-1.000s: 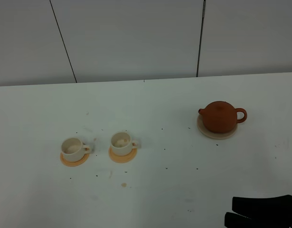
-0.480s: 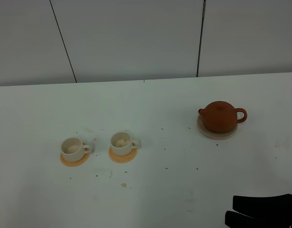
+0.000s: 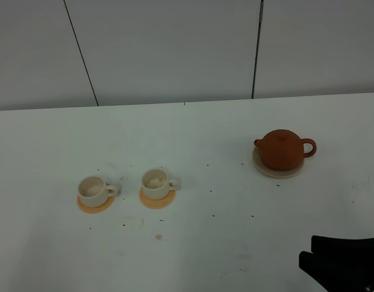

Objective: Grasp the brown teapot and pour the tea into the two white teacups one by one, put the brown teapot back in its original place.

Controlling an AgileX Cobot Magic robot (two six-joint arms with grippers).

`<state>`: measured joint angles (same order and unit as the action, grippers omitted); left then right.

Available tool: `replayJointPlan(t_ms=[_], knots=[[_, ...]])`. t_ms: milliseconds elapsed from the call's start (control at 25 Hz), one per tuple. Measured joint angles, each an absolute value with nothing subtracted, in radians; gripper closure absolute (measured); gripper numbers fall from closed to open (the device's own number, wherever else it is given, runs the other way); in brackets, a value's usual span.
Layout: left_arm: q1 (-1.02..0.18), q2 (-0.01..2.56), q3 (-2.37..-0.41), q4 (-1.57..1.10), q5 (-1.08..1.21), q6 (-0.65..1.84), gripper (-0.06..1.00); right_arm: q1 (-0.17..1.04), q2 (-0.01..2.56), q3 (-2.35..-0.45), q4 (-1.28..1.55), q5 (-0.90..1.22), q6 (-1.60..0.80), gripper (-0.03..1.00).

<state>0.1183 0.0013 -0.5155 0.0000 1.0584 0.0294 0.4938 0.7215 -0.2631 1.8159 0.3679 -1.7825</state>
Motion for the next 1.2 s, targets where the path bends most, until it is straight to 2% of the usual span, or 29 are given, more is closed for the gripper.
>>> replayJointPlan(t_ms=[200, 320, 440, 600, 720, 880, 1200], knots=[[0.118, 0.001, -0.516, 0.0, 1.058, 0.028, 0.85, 0.494, 0.765, -0.308, 1.817, 0.222, -1.79, 0.61], [0.118, 0.001, -0.516, 0.0, 1.058, 0.028, 0.85, 0.494, 0.846, -0.437, 1.817, 0.135, -1.72, 0.59], [0.118, 0.001, -0.516, 0.0, 1.058, 0.028, 0.84, 0.494, 0.99, -0.566, 1.769, 0.129, -1.681, 0.6], [0.118, 0.001, -0.516, 0.0, 1.058, 0.027, 0.84, 0.493, 1.253, -0.71, 1.579, 0.136, -1.651, 0.69], [0.118, 0.001, -0.516, 0.0, 1.058, 0.027, 0.84, 0.458, 1.438, -0.833, 1.404, 0.216, -1.614, 0.73], [0.118, 0.001, -0.516, 0.0, 1.058, 0.027, 0.84, 0.386, 1.592, -1.021, 1.204, 0.362, -1.522, 0.74], [0.118, 0.001, -0.516, 0.0, 1.058, 0.027, 0.83, 0.243, 1.616, -1.225, 0.684, 0.614, -1.159, 0.74]])
